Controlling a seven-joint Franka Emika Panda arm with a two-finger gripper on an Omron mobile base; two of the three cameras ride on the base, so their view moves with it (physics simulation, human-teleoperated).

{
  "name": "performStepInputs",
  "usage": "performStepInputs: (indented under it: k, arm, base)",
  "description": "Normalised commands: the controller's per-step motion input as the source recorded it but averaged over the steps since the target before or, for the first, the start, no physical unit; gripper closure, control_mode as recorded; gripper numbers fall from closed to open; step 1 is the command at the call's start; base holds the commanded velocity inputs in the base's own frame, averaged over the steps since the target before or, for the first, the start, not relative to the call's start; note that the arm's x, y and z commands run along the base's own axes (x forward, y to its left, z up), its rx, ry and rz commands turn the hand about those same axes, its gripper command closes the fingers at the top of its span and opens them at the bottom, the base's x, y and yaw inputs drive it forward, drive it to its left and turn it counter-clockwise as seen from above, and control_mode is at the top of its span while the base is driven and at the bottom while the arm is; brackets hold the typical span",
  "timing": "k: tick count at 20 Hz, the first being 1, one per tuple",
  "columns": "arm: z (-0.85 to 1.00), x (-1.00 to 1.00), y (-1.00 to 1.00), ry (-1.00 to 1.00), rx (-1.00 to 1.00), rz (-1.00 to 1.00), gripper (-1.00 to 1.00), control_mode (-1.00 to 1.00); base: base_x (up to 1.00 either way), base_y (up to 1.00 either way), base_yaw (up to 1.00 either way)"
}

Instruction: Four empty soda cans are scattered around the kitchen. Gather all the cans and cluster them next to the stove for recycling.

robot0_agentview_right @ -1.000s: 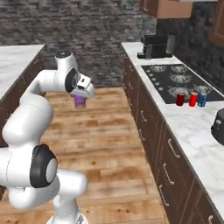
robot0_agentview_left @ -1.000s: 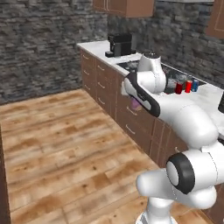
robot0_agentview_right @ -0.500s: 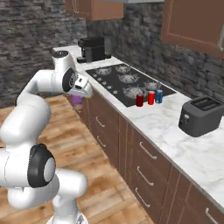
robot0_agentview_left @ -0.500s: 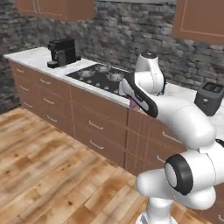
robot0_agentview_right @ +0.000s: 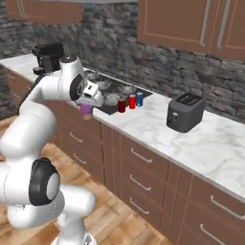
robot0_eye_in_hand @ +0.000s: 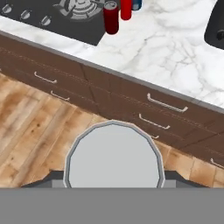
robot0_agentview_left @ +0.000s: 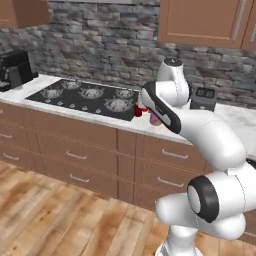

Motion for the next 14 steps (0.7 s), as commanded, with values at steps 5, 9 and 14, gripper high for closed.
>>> performStepInputs:
  k: [5,9,14]
  arm:
    - [0.00,0.00,0.00,0.00,0.00,0.00,1.00,1.00]
    - [0.00,0.00,0.00,0.00,0.00,0.00,1.00,1.00]
    - [0.00,0.00,0.00,0.00,0.00,0.00,1.00,1.00]
  base:
    - [0.31,0.58,-0.50]
    - [0.25,0.61,-0.51]
    - [0.23,0.72,-0.46]
